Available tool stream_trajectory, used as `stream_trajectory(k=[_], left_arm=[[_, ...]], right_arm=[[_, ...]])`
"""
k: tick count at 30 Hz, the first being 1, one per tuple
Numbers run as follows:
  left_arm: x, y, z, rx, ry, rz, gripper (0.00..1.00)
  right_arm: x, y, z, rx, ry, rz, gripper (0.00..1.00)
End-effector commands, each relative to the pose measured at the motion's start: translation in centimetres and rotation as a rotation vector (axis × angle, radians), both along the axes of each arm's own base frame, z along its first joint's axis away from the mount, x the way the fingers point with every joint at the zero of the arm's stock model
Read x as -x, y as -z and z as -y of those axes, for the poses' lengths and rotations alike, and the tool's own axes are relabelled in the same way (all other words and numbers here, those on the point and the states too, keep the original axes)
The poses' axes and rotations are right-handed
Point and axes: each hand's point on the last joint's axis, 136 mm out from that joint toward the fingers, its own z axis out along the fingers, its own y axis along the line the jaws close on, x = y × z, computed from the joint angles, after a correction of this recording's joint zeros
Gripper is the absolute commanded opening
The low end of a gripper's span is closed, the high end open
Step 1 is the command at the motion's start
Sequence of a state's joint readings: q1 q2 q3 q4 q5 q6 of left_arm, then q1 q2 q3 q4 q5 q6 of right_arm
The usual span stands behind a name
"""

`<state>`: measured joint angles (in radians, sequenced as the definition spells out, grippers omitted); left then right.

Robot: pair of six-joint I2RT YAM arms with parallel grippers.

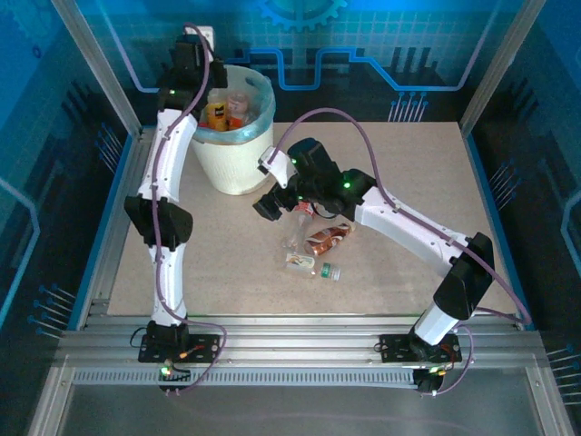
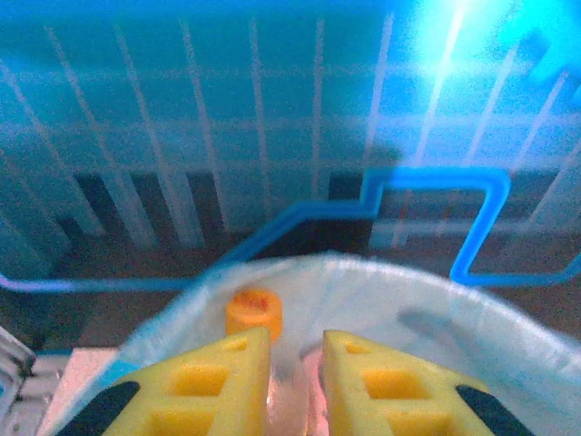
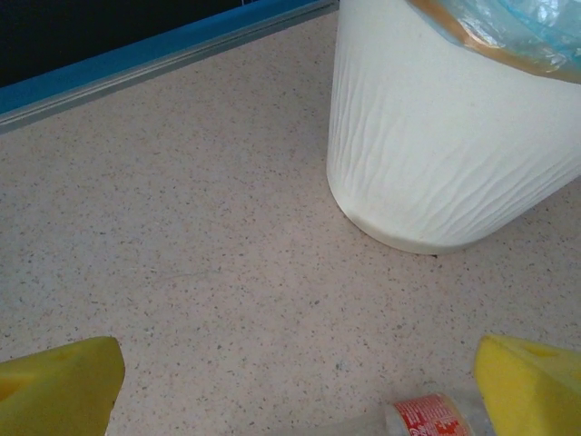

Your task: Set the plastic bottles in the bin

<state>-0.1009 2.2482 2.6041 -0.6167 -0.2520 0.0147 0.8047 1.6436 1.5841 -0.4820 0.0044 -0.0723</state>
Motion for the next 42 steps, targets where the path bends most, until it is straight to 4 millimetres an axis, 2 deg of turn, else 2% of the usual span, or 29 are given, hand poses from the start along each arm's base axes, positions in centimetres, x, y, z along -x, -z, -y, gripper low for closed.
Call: stream_trajectory(k=[1,3,6,10,12,15,18,22,25,28,31,34,38,42], left_arm=[[0.9,-0.1,0.3,0.052,0.011,-0.022,0.22],[1.5,-1.7,0.3,0.067,0.018,0.011,0.22],[3.3,-5.4,0.7,0.085,0.035,0.081,0.22],[7.6,-11.0,2.2,0.076,0.087,0.175,0.23],[10.2,-12.8,3.5,0.062,0.124,0.213,0.23],[14.2,-13.0,6.1,0.050,0.200,0.238,0.28],[18.5,-11.0,8.8,0.067,0.303,0.226,0.35],[23.3,-5.9,11.3,0.113,0.427,0.186,0.38],[26.2,-1.5,12.6,0.137,0.525,0.128,0.41],[28.4,2.1,12.9,0.143,0.569,0.083,0.45],[29.7,4.5,13.2,0.140,0.585,0.045,0.45],[30.3,5.7,13.9,0.141,0.604,0.042,0.46],[30.5,5.8,15.0,0.189,0.633,0.011,0.46],[30.4,6.1,15.2,0.208,0.630,-0.012,0.46]], right_arm=[[-0.7,-0.7,0.3,0.024,0.045,0.009,1.00],[-1.2,-1.0,0.8,0.025,0.079,-0.002,0.99],[-2.0,-1.3,2.2,0.019,0.141,-0.049,0.94],[-3.1,-0.5,6.1,0.004,0.321,-0.160,0.87],[-3.5,0.7,8.5,0.002,0.428,-0.218,0.86],[-4.5,3.4,12.4,0.024,0.613,-0.314,0.88],[-5.2,6.4,15.3,0.073,0.729,-0.403,0.92],[-6.7,10.5,17.4,0.125,0.830,-0.495,0.95],[-7.9,13.1,17.7,0.149,0.864,-0.535,0.96],[-9.1,15.1,17.1,0.159,0.879,-0.563,0.95],[-9.8,16.9,16.6,0.179,0.890,-0.608,0.90],[-10.1,18.5,17.1,0.198,0.937,-0.621,0.88],[-9.8,19.9,17.8,0.223,0.982,-0.639,0.81],[-9.1,21.1,17.8,0.220,0.991,-0.672,0.76]])
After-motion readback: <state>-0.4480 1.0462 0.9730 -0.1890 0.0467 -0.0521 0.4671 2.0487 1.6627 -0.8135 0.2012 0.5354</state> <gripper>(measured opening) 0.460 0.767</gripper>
